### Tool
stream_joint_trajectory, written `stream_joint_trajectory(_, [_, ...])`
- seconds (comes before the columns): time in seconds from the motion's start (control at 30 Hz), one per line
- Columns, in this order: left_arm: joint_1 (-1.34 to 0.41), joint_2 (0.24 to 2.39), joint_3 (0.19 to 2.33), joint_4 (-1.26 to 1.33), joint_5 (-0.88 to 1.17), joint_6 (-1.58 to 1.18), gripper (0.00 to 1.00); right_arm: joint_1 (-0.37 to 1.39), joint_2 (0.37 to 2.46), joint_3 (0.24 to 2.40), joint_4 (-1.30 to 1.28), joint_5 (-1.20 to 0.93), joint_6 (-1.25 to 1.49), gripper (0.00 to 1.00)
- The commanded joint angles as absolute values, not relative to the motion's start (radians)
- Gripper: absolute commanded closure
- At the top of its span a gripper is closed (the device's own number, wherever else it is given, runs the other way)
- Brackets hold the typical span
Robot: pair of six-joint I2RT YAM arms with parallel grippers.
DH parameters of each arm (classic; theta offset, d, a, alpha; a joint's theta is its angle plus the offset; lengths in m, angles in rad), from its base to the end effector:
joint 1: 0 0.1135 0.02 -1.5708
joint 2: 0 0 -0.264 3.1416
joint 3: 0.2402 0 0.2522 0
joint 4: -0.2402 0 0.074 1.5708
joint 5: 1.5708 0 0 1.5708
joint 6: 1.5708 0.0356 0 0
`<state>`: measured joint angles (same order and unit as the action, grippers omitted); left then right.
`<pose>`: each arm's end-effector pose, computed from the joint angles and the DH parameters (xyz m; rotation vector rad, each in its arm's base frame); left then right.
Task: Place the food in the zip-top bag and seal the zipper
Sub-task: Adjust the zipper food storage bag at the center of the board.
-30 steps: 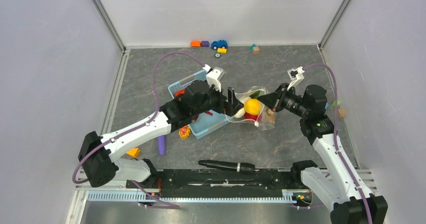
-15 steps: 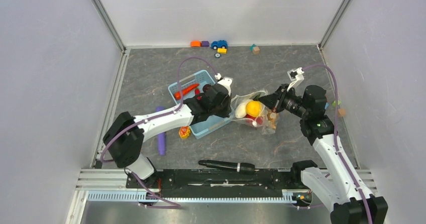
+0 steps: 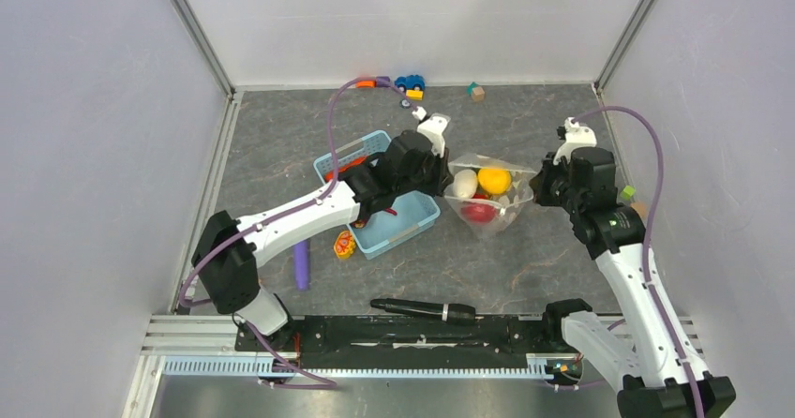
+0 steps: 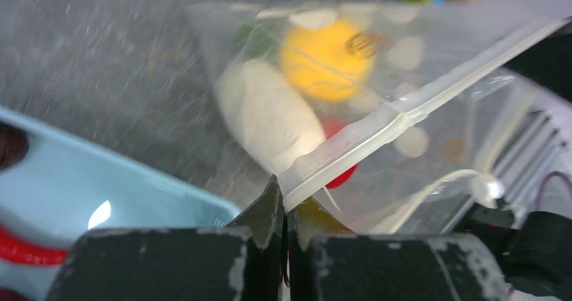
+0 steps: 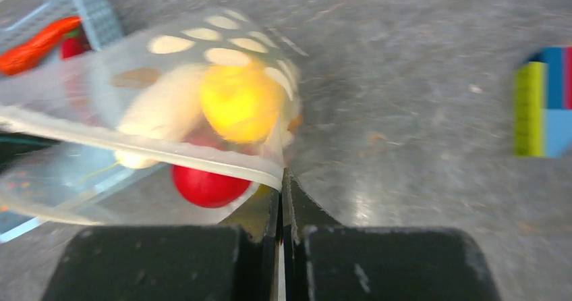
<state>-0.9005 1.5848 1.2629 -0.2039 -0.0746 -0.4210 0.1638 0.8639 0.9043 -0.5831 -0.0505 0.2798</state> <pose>0.2318 -0.2881 0.3019 0.4715 2.1258 -0.7053 0.1819 0.0319 0.3275 0.0931 2.1269 0.3169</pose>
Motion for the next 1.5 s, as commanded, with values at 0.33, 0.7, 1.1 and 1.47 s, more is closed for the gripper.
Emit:
stream_joint_trajectory(0.33, [-0.931, 1.812, 1.733, -0.319, -0.006, -0.309, 0.98, 0.174, 0.984, 1.013, -0.837, 0.320, 0.176, 1.00])
stream_joint_trajectory(0.7, [-0.936, 1.867, 1.744, -0.399, -0.035, -0.284, 0.64, 0.174, 0.805, 0.799, -0.434, -0.033, 0.172, 1.00])
stream_joint_trajectory(1.1, [-0.936, 1.659, 1.558, -0.337, 0.021, -0.278, 0.00, 0.175, 0.745, 0.649, -0.164, -0.234, 0.252, 1.00])
stream_joint_trajectory(1.47, [-0.931, 1.421, 1.342, -0.300, -0.156, -0.259, 0.00, 0.175, 0.719, 0.573, -0.080, -0.219, 0.250, 1.00])
